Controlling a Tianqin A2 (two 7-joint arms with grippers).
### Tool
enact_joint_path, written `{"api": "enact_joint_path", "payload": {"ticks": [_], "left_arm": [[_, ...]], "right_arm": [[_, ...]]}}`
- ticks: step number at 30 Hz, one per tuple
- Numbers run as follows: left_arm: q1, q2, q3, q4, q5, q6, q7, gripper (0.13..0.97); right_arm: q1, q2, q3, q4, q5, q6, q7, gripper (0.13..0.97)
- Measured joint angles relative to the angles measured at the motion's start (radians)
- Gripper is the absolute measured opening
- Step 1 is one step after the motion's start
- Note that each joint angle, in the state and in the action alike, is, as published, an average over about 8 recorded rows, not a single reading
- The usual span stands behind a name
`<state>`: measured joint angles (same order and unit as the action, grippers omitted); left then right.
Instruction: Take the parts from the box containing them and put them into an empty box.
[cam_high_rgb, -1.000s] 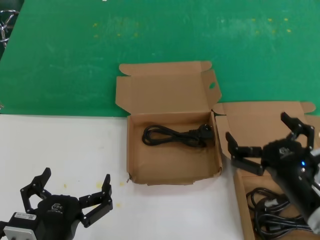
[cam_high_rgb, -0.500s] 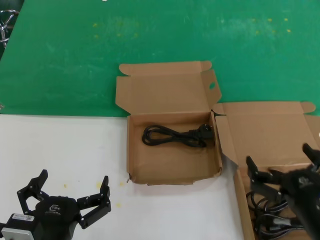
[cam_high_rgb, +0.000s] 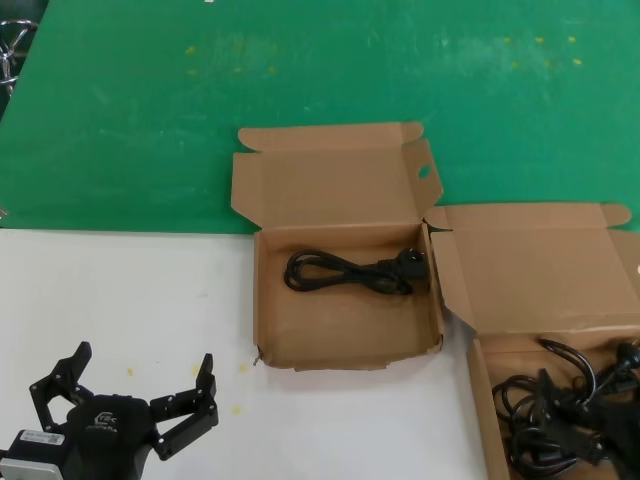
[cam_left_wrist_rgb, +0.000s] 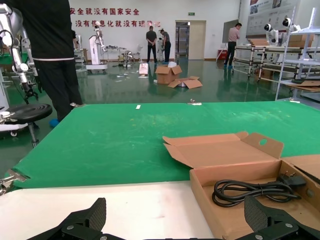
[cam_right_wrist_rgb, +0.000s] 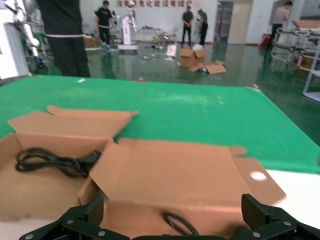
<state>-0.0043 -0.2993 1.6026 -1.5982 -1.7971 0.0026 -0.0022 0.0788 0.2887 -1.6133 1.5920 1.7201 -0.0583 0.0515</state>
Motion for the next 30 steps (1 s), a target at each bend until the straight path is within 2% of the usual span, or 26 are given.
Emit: {"api": "enact_joint_path", "payload": {"ticks": [8,30], "left_arm": [[0.003,0.000,-0.002,-0.001,-0.002,-0.002,0.001,0.966],[0.003,0.000,-0.002,-0.001,-0.002,-0.002,0.002,0.966]], "right_arm": [[-0.052,0.007,0.009,0.005,0.052,0.038,-0.034,0.966],[-0.054,0.008,0.009,0.006,0.055,0.040,-0.036,0.966]]}}
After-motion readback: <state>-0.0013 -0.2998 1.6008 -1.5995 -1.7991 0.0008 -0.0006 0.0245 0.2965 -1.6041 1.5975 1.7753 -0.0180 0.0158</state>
